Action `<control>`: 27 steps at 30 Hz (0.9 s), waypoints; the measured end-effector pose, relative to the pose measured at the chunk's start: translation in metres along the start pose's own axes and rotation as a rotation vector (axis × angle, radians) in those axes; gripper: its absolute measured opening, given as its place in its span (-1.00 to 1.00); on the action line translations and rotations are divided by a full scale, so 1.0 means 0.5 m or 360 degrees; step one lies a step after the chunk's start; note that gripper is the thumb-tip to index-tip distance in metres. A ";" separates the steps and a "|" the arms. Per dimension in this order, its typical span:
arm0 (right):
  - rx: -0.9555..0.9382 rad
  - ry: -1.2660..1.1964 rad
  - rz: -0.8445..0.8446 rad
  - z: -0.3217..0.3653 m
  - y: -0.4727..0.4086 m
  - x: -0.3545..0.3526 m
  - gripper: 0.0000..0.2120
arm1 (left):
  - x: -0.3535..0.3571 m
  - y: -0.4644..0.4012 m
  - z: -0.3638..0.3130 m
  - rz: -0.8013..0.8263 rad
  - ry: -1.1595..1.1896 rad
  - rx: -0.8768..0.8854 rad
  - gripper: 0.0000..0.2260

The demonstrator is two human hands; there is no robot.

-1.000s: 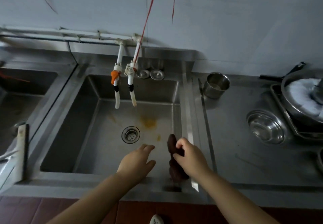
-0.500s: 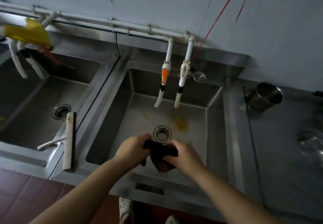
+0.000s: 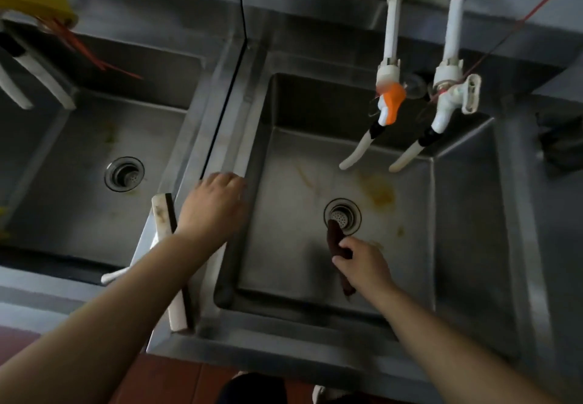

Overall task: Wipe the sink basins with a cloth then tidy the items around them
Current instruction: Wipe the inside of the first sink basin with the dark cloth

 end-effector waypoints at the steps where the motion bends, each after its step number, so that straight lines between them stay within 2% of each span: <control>1: -0.0021 0.0086 0.0021 0.006 -0.006 0.019 -0.76 | 0.002 -0.015 0.011 -0.0022 -0.0017 0.0016 -0.65; 5: -0.0134 0.0275 0.0137 0.041 -0.027 0.119 -0.93 | 0.026 -0.064 0.035 -0.0051 -0.0094 0.0040 -0.55; 8: -0.0133 0.0199 0.0270 0.060 -0.033 0.192 -0.84 | 0.048 -0.091 0.035 -0.0037 -0.0088 0.0041 -0.51; 11: -0.0182 0.0152 0.0268 0.082 -0.047 0.209 -0.84 | 0.069 -0.117 0.038 -0.0052 -0.0109 0.0066 -0.50; 17: -0.0622 0.0279 0.0216 0.139 -0.069 0.199 -0.69 | 0.101 -0.178 0.030 -0.0178 -0.0207 0.0151 -0.47; 19: -0.0718 0.0328 0.0318 0.139 -0.068 0.231 -0.65 | 0.110 -0.200 0.023 -0.0213 -0.0232 0.0169 -0.48; 22: -0.0790 0.0444 0.0699 0.106 -0.057 0.337 -0.57 | 0.122 -0.221 0.017 -0.0290 -0.0324 0.0244 -0.52; 23: -0.0884 0.0524 0.0747 0.097 -0.054 0.368 -0.57 | 0.125 -0.222 0.017 -0.0327 -0.0358 0.0265 -0.54; 25: -0.1140 0.0618 0.0705 0.098 -0.051 0.403 -0.59 | 0.130 -0.223 0.017 -0.0386 -0.0420 0.0278 -0.59; 27: -0.1337 0.0745 0.0650 0.086 -0.062 0.442 -0.47 | 0.139 -0.223 0.014 -0.0392 -0.0468 0.0285 -0.64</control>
Point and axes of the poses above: each hand's wrist, its own y-axis away from the middle knuckle, its own x-axis out of the palm, z = x × y, the point moved 10 cm from there along -y, towards the middle knuckle, and after that the axes turned 11 degrees about -z, right-handed, at the moved point
